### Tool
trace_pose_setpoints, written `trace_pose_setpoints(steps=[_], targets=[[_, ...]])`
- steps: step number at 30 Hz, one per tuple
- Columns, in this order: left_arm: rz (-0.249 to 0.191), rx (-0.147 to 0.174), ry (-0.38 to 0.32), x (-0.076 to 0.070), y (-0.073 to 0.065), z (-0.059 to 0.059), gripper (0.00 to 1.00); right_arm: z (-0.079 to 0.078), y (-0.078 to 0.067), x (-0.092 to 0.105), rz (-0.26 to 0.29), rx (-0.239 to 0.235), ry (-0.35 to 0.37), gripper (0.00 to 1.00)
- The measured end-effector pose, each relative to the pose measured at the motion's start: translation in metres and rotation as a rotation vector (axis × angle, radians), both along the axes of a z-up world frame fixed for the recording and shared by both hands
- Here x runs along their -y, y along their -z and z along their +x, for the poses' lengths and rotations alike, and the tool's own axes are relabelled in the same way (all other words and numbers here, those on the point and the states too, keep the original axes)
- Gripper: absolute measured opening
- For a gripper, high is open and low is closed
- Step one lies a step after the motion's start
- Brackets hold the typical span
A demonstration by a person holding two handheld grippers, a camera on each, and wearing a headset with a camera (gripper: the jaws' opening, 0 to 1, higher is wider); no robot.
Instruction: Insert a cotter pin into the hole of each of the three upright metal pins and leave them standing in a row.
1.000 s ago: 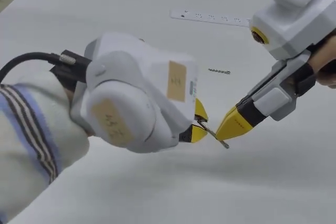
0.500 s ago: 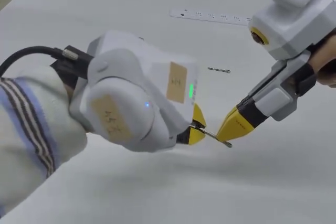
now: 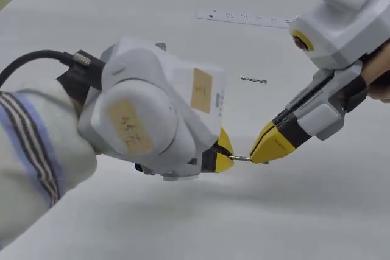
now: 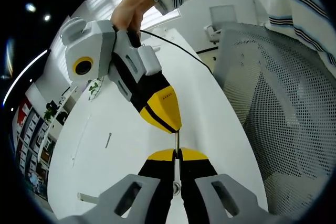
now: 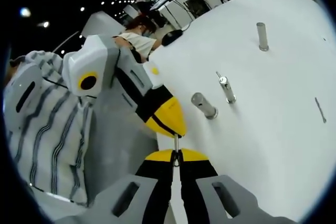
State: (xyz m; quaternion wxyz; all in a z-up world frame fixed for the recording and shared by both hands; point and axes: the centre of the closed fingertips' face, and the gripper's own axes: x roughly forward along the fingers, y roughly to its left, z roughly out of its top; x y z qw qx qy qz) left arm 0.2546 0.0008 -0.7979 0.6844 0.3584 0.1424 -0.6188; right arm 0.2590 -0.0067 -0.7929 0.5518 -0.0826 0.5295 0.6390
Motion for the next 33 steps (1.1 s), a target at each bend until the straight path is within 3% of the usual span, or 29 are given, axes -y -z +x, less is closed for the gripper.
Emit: trace_pose_setpoints(steps=[5, 8, 12, 16, 17, 20, 21, 27, 28, 33], targets=[[0.017, -0.035, -0.002, -0.004, 0.009, -0.006, 0.00, 0.005, -0.004, -0.002, 0.049, 0.043, -0.004, 0.05], [-0.009, -0.085, -0.028, -0.003, 0.010, -0.010, 0.00, 0.004, -0.005, -0.001, 0.066, 0.074, -0.023, 0.07], [-0.032, -0.137, -0.059, -0.004, 0.010, -0.012, 0.00, 0.007, -0.007, -0.001, 0.123, 0.196, -0.094, 0.16], [-0.062, -0.222, -0.118, -0.005, 0.009, -0.011, 0.00, 0.001, -0.008, 0.005, 0.133, 0.272, -0.148, 0.18], [-0.062, -0.227, -0.123, -0.006, 0.009, -0.010, 0.00, 0.001, -0.008, 0.007, 0.133, 0.293, -0.159, 0.19], [-0.090, -0.269, -0.145, -0.006, 0.006, -0.009, 0.00, -0.002, -0.007, 0.011, 0.130, 0.306, -0.148, 0.22], [-0.108, -0.300, -0.155, -0.006, 0.004, -0.010, 0.00, -0.001, -0.008, 0.011, 0.142, 0.323, -0.145, 0.22], [-0.130, -0.362, -0.187, -0.009, 0.002, -0.008, 0.00, -0.007, -0.012, 0.009, 0.184, 0.416, -0.165, 0.23], [-0.134, -0.386, -0.192, -0.009, 0.002, -0.010, 0.00, -0.008, -0.012, 0.010, 0.180, 0.447, -0.184, 0.23], [-0.151, -0.459, -0.185, -0.010, 0.001, -0.016, 0.00, -0.013, -0.011, 0.006, 0.195, 0.476, -0.183, 0.21]])
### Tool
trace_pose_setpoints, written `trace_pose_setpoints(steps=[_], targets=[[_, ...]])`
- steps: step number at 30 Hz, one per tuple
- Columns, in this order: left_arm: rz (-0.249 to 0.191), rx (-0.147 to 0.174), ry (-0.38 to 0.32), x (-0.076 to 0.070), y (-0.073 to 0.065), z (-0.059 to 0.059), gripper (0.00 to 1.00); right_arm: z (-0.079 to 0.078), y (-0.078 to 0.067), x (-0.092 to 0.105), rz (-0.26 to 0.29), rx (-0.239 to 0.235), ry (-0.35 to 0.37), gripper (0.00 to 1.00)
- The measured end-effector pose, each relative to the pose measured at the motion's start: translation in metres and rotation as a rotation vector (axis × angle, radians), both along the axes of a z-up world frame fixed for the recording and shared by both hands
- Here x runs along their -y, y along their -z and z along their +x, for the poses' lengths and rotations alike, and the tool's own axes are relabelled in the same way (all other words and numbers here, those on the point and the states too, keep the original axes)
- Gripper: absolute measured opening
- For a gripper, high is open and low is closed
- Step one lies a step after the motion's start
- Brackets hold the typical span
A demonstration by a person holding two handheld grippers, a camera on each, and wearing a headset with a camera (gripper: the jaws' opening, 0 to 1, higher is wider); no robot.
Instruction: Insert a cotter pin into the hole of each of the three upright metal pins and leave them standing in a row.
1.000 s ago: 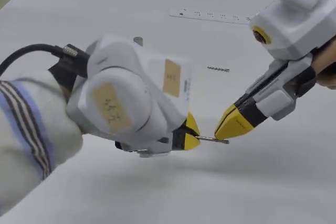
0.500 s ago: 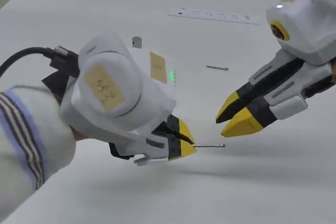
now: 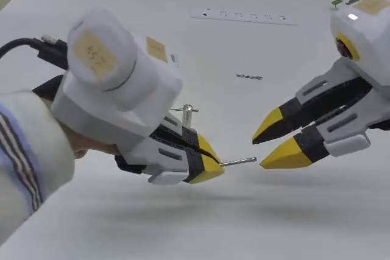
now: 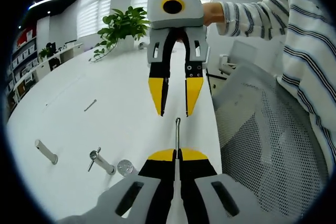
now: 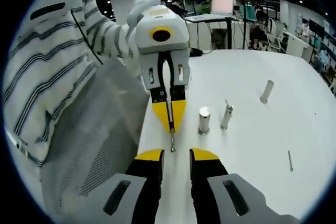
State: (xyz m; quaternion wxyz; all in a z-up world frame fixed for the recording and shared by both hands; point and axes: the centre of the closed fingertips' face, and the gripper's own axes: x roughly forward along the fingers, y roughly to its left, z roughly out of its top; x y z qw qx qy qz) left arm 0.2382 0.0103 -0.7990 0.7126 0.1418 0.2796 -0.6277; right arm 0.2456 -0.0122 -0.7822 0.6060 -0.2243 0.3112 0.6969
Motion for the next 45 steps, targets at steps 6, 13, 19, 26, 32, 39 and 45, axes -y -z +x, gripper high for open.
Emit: trace_pose_setpoints(steps=[6, 13, 19, 26, 32, 39, 45], targets=[[-0.003, -0.017, 0.002, -0.001, -0.001, -0.003, 0.00, -0.010, 0.001, -0.006, 0.029, 0.003, -0.016, 0.18], [-0.013, -0.054, 0.005, 0.001, -0.002, -0.008, 0.00, -0.014, 0.005, -0.013, 0.039, 0.005, -0.027, 0.13], [-0.014, -0.090, -0.019, 0.001, -0.003, -0.009, 0.00, -0.018, 0.006, -0.016, 0.035, 0.008, -0.061, 0.09], [-0.016, -0.115, -0.028, 0.001, -0.003, -0.012, 0.00, -0.020, 0.013, -0.014, -0.003, 0.016, -0.081, 0.06], [-0.012, -0.125, -0.032, -0.001, -0.002, -0.014, 0.00, -0.021, 0.013, -0.013, -0.005, 0.013, -0.082, 0.05], [-0.009, -0.042, -0.014, -0.001, -0.002, -0.010, 0.00, -0.015, 0.013, -0.013, 0.010, 0.006, -0.038, 0.04], [-0.003, 0.156, 0.066, -0.001, -0.003, -0.002, 0.02, -0.008, 0.015, -0.010, 0.009, -0.008, 0.010, 0.03]])
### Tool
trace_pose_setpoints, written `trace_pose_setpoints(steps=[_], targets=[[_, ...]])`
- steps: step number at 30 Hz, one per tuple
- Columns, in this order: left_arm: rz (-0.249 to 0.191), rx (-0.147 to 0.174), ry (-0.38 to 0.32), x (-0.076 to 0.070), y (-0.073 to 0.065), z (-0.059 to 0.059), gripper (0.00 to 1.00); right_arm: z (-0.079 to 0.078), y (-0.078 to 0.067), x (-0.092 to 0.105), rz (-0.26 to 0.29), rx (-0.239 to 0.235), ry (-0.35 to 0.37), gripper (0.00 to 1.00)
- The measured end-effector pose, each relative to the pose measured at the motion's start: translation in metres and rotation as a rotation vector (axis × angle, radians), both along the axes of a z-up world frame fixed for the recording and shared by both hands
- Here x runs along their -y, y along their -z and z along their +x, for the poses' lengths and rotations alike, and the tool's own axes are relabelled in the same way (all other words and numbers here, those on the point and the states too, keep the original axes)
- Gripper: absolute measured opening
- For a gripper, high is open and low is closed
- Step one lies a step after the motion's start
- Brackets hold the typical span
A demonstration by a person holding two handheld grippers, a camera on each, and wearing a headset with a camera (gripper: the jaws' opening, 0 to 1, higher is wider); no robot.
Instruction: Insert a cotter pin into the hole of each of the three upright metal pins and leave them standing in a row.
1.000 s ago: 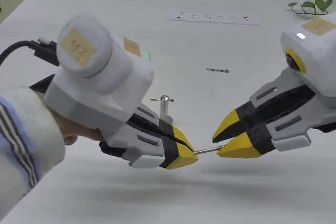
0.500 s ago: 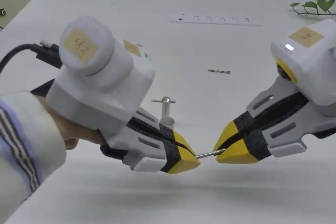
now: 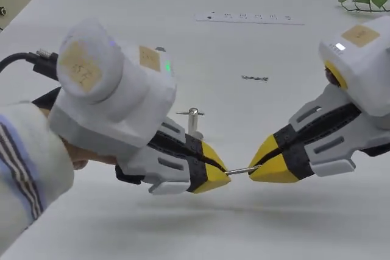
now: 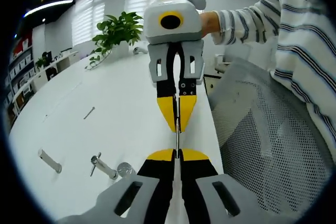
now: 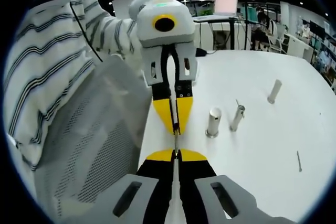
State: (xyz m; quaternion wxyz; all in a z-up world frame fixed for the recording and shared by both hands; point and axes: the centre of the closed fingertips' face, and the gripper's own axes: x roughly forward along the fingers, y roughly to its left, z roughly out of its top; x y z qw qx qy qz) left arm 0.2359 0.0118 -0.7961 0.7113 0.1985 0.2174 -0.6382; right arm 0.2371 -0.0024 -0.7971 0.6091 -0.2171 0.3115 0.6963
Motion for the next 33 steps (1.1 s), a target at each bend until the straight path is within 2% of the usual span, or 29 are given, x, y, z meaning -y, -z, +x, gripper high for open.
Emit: trace_pose_setpoints(steps=[1, 3, 5, 7, 9, 11, 13, 17, 22, 24, 27, 30, 33], targets=[[-0.006, -0.013, -0.013, 0.000, 0.000, -0.001, 0.05, 0.003, 0.000, 0.001, -0.001, -0.001, 0.014, 0.03], [-0.021, -0.002, -0.022, 0.000, -0.001, 0.002, 0.15, 0.007, 0.000, 0.003, 0.001, -0.008, 0.041, 0.03], [-0.028, 0.046, -0.041, -0.002, -0.003, 0.009, 0.22, 0.012, 0.000, 0.004, -0.001, -0.011, 0.080, 0.03], [-0.044, 0.095, -0.091, -0.005, -0.005, 0.021, 0.27, 0.016, 0.002, 0.006, -0.006, -0.013, 0.108, 0.03], [-0.062, 0.091, -0.143, -0.010, -0.007, 0.029, 0.30, 0.020, 0.004, 0.007, -0.015, -0.011, 0.129, 0.03], [-0.062, 0.118, -0.181, -0.017, -0.007, 0.038, 0.29, 0.025, 0.006, 0.008, -0.024, -0.012, 0.152, 0.03], [-0.059, 0.108, -0.227, -0.023, -0.004, 0.045, 0.29, 0.029, 0.009, 0.008, -0.028, -0.022, 0.176, 0.03], [-0.045, 0.107, -0.262, -0.032, 0.004, 0.052, 0.28, 0.037, 0.012, 0.004, -0.022, -0.026, 0.204, 0.03], [-0.017, 0.061, -0.288, -0.039, 0.019, 0.055, 0.22, 0.045, 0.015, -0.003, -0.015, -0.033, 0.227, 0.03], [-0.025, 0.049, -0.308, -0.040, 0.022, 0.057, 0.19, 0.047, 0.016, -0.006, -0.012, -0.041, 0.236, 0.03], [-0.026, 0.047, -0.308, -0.039, 0.023, 0.058, 0.19, 0.047, 0.016, -0.010, -0.005, -0.049, 0.227, 0.03], [-0.042, 0.019, -0.313, -0.037, 0.024, 0.058, 0.13, 0.046, 0.017, -0.013, -0.002, -0.054, 0.220, 0.03], [-0.046, 0.019, -0.308, -0.035, 0.024, 0.057, 0.12, 0.046, 0.017, -0.017, 0.006, -0.059, 0.215, 0.03]])
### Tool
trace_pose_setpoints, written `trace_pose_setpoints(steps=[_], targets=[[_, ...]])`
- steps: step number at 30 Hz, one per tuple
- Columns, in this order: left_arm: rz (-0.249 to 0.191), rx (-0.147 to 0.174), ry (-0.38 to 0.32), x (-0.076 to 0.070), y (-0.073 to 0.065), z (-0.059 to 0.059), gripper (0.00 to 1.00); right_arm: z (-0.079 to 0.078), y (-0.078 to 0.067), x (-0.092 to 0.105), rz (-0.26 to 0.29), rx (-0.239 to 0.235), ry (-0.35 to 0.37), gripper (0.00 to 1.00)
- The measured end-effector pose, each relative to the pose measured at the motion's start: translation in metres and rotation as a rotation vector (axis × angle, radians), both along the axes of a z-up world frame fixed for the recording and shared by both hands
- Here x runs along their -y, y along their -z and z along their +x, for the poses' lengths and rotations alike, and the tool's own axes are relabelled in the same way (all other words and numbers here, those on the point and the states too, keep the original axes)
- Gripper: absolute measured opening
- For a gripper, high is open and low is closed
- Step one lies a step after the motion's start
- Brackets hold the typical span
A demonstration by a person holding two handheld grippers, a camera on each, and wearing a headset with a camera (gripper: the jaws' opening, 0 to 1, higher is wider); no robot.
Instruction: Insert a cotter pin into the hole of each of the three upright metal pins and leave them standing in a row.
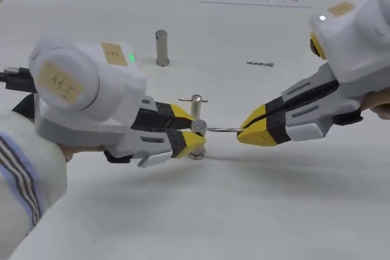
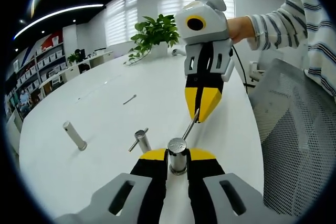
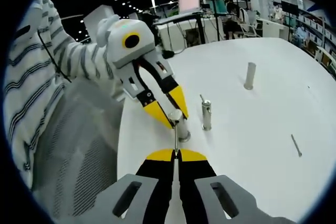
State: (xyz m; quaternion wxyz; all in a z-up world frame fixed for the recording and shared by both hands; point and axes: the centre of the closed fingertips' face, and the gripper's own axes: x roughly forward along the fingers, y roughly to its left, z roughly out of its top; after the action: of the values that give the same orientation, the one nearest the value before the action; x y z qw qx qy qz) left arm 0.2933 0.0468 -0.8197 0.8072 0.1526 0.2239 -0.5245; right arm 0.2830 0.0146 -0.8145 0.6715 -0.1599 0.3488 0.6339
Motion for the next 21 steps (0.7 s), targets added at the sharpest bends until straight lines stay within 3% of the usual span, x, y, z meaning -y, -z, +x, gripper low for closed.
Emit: trace_pose_setpoints(steps=[4, 8, 10, 21], targets=[[0.002, -0.004, 0.008, 0.0004, 0.0008, -0.0005, 0.12, 0.0011, 0.0008, -0.0028, 0.001, 0.006, -0.017, 0.03], [0.006, 0.007, 0.018, -0.0002, 0.0007, -0.0004, 0.12, 0.0010, 0.0024, -0.0034, -0.015, 0.043, -0.047, 0.03], [0.001, -0.004, 0.015, -0.0006, 0.0007, -0.0002, 0.11, 0.0030, 0.0037, -0.0033, -0.018, 0.051, -0.047, 0.04], [0.016, 0.000, 0.028, -0.0011, 0.0006, -0.0005, 0.11, 0.0055, 0.0038, -0.0040, -0.019, 0.115, -0.049, 0.04]])
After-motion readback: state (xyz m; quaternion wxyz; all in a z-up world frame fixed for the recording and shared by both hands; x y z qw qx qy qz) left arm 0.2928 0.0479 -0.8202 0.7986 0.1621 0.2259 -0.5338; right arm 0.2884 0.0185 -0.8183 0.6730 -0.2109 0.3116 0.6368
